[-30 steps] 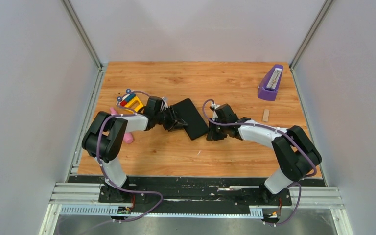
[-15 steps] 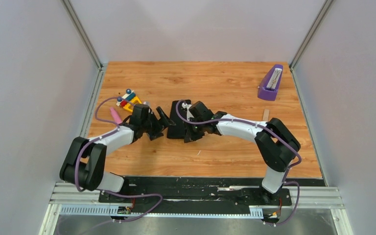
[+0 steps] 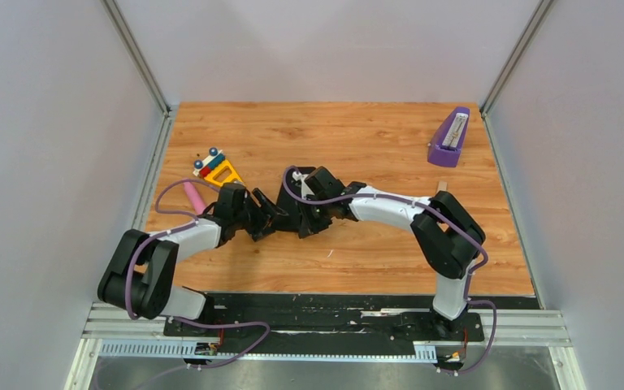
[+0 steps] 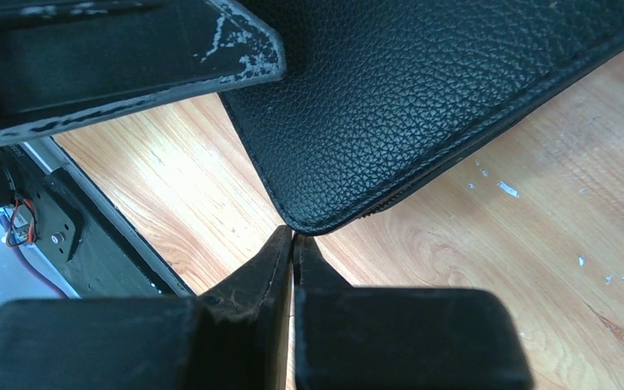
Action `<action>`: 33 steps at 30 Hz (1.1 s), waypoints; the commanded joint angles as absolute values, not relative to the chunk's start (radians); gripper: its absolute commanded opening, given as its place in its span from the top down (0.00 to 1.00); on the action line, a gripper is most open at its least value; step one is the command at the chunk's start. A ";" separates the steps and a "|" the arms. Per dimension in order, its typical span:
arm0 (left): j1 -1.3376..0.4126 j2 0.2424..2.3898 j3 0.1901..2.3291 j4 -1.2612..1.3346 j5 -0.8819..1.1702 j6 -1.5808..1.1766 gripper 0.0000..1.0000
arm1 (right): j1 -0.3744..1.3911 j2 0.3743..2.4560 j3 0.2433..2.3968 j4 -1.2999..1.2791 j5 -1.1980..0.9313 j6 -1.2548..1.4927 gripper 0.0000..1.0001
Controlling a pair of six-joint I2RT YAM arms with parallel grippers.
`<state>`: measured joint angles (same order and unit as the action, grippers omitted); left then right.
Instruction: Sort the hair-cutting tools
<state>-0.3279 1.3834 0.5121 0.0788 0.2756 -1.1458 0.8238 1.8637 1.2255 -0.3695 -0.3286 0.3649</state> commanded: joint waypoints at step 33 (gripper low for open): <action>-0.327 1.743 0.932 -0.150 0.272 -0.807 0.49 | 0.633 1.644 0.982 -0.379 -0.290 0.322 1.00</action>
